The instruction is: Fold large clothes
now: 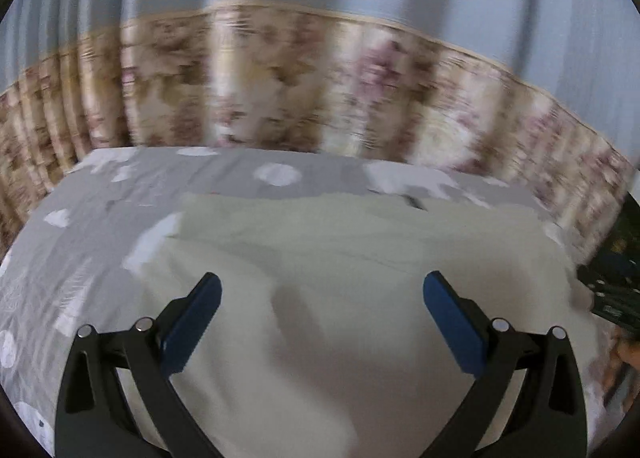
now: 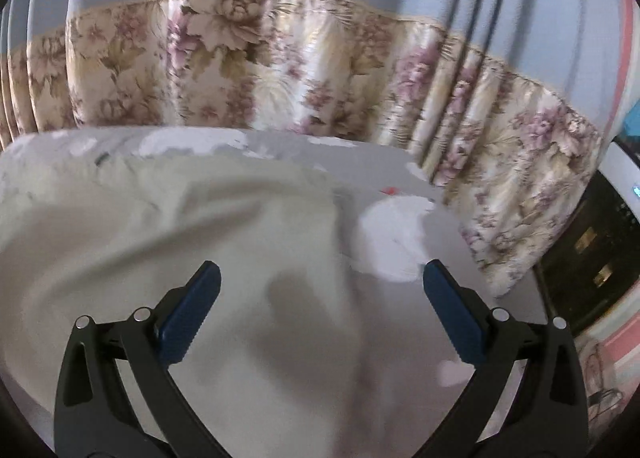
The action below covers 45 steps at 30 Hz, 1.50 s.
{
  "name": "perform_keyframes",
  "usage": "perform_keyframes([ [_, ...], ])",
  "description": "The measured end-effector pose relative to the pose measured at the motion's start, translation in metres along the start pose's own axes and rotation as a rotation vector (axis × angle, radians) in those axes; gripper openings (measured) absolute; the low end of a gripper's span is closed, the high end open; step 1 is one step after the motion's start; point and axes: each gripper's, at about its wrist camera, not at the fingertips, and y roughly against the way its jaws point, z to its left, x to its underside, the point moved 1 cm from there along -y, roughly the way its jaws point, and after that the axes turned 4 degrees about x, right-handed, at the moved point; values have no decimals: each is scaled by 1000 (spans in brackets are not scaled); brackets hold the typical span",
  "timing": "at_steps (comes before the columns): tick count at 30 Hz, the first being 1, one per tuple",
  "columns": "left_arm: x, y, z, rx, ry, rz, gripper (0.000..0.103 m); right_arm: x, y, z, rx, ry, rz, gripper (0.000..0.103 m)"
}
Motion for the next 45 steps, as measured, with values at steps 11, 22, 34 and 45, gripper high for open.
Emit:
perform_keyframes([
  [11,20,-68,-55,-106,-171,91,102,34,-28,-26,-107,-60,86,100],
  [22,29,-83,-10,-176,-113,112,102,22,-67,10,-287,-84,169,99],
  [34,29,-81,-7,-126,-65,103,102,17,-59,32,-453,-77,217,27],
  [45,30,-83,-8,-122,-62,112,102,-25,-8,22,-645,-219,107,10],
])
